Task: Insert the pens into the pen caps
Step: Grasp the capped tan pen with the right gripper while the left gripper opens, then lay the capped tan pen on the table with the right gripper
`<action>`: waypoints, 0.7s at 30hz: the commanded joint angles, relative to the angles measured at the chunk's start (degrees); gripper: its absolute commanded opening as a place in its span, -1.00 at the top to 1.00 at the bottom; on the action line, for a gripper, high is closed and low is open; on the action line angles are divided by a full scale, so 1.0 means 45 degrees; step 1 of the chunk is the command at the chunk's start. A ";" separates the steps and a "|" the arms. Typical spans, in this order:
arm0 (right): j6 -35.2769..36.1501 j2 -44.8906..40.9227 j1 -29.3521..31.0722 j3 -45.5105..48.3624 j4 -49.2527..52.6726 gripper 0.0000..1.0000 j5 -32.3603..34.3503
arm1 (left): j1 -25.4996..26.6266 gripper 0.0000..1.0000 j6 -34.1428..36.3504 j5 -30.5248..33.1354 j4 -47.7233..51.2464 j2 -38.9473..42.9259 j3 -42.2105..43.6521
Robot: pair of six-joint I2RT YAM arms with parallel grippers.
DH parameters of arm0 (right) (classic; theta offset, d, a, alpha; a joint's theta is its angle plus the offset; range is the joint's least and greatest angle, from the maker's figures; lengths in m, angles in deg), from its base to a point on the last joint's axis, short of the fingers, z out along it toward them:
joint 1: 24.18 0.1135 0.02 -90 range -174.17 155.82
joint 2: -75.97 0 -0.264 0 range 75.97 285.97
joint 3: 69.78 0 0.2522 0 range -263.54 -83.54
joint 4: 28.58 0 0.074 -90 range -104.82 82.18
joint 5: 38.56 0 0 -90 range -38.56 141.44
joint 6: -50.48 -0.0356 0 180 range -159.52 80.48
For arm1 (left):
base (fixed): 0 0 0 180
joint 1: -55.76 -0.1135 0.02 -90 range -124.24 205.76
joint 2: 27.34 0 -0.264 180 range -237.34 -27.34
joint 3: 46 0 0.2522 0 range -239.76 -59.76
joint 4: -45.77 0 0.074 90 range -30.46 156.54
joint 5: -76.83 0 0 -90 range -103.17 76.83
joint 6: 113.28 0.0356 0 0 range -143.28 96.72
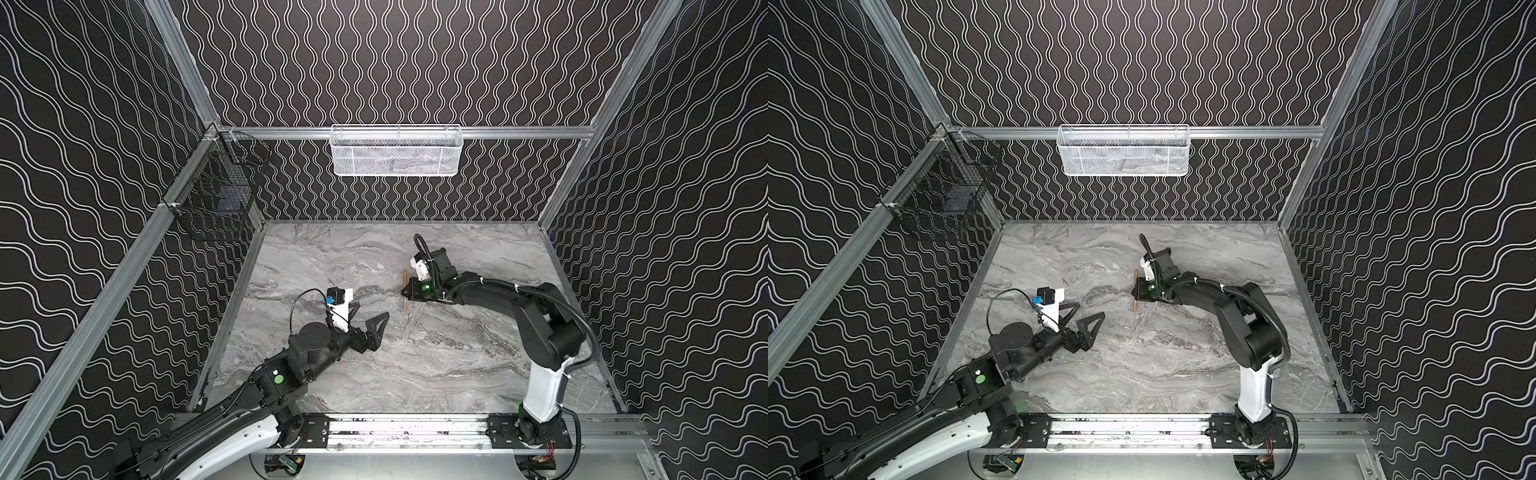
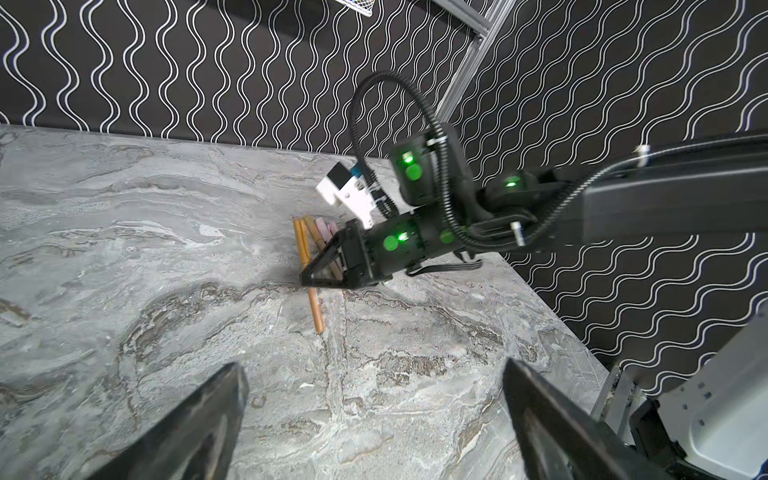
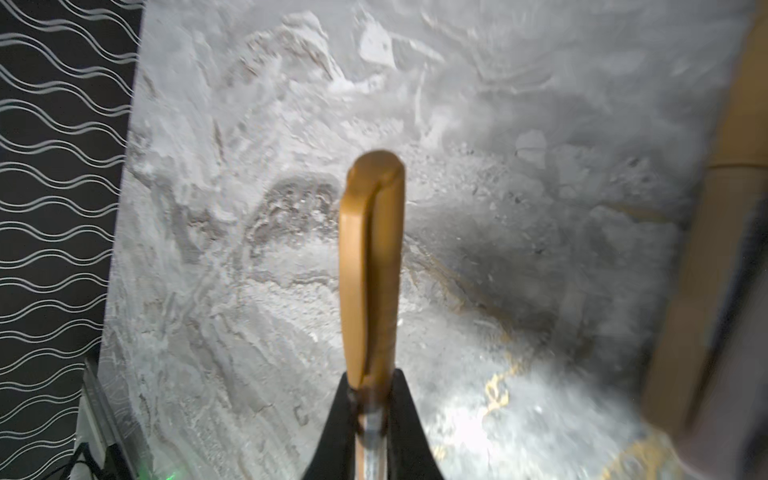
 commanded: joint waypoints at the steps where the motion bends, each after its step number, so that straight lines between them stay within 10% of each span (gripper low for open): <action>1: -0.0219 0.0581 -0.0001 -0.0349 0.0593 0.92 -0.0332 | 0.0004 -0.97 -0.0019 -0.0066 -0.0050 0.0085 -0.0063; 21: -0.0631 0.1614 -0.0302 -0.0867 0.1327 0.57 -0.0403 | 0.0008 -0.97 -0.0029 -0.0212 0.0566 -0.0354 -0.0442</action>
